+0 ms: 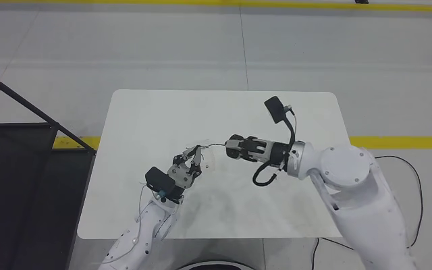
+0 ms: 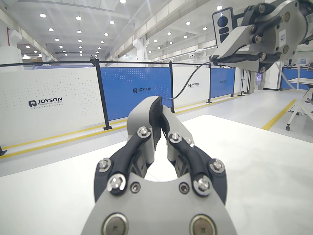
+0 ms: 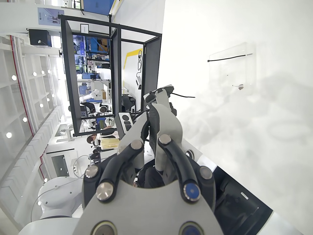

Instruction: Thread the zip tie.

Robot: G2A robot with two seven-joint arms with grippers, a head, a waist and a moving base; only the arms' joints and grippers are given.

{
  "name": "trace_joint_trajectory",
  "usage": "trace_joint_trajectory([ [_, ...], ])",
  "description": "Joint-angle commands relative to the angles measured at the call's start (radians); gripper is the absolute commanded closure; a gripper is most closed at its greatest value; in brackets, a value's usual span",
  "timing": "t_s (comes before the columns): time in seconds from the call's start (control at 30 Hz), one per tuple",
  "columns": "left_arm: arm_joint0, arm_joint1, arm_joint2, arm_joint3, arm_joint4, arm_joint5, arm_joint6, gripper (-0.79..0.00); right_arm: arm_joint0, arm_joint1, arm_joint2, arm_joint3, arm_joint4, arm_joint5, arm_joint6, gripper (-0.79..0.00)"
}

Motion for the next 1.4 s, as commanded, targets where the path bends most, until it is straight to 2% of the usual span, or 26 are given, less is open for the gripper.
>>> trace_joint_trajectory([
  [0.0,0.000,0.000,0.000,0.000,0.000,0.000,0.000,0.000,0.001,0.000,0.000,0.003,0.005,-0.001,-0.001,0.000],
  [0.4,0.000,0.000,0.000,0.000,0.000,0.000,0.000,0.000,0.039,0.001,-0.039,0.037,-0.011,0.032,0.017,0.000],
  [1.07,0.000,0.000,0.000,0.000,0.000,0.000,0.000,0.000,0.147,0.004,-0.183,0.090,-0.190,0.163,0.100,0.000],
  [1.37,0.000,0.000,0.000,0.000,0.000,0.000,0.000,0.000,0.179,0.001,-0.225,0.104,-0.224,0.186,0.109,0.000],
])
